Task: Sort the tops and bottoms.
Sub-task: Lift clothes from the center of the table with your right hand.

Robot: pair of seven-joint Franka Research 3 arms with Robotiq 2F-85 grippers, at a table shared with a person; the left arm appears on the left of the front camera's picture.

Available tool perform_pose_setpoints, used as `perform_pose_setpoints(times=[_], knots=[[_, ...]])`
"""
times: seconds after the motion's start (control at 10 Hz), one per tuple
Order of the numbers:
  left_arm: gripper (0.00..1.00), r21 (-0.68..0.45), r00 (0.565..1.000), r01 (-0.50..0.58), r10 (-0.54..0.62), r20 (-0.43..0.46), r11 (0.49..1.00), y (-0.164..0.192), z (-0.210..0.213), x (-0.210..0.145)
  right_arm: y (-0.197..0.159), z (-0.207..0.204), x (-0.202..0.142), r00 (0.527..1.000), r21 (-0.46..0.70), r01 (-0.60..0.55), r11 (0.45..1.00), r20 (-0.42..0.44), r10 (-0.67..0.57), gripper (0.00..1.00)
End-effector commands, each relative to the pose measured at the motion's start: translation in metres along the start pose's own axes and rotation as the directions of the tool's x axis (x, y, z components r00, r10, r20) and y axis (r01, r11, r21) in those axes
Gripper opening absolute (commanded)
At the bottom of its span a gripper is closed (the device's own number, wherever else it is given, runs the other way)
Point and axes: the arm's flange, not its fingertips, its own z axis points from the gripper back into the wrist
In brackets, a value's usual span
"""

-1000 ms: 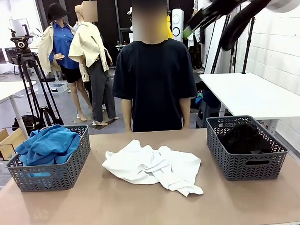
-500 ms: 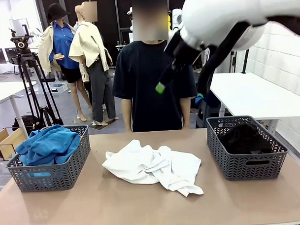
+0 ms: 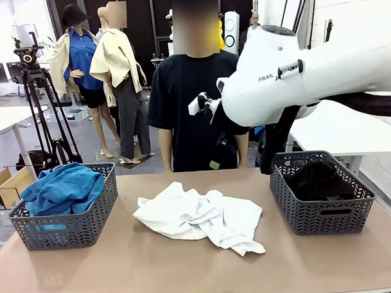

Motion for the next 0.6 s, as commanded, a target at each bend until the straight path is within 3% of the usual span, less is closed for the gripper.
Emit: perform_pose_setpoints(times=[0.0, 0.3, 0.4, 0.5], knots=[[1.00, 0.013, 1.000, 0.003, -0.003, 0.000, 1.000, 0.002, 0.001, -0.001, 0.002, 0.014, 0.010, 0.999, -0.004, -0.019, 1.000, 0.028, 0.019, 1.00], [1.00, 0.013, 1.000, 0.003, -0.003, 0.000, 1.000, 0.002, 0.001, -0.001, 0.004, -0.010, 0.003, 1.000, 0.012, 0.002, 1.000, 0.010, -0.002, 1.00], [1.00, 0.013, 1.000, 0.003, -0.003, 0.000, 1.000, 0.002, 0.001, -0.001, 0.010, -0.053, 0.016, 0.997, 0.144, -0.075, 0.987, -0.004, 0.076, 1.00], [1.00, 0.013, 1.000, 0.003, -0.003, 0.000, 1.000, 0.002, 0.001, -0.001, 0.016, -0.084, 0.026, 0.994, 0.194, -0.095, 0.976, -0.027, 0.102, 1.00]])
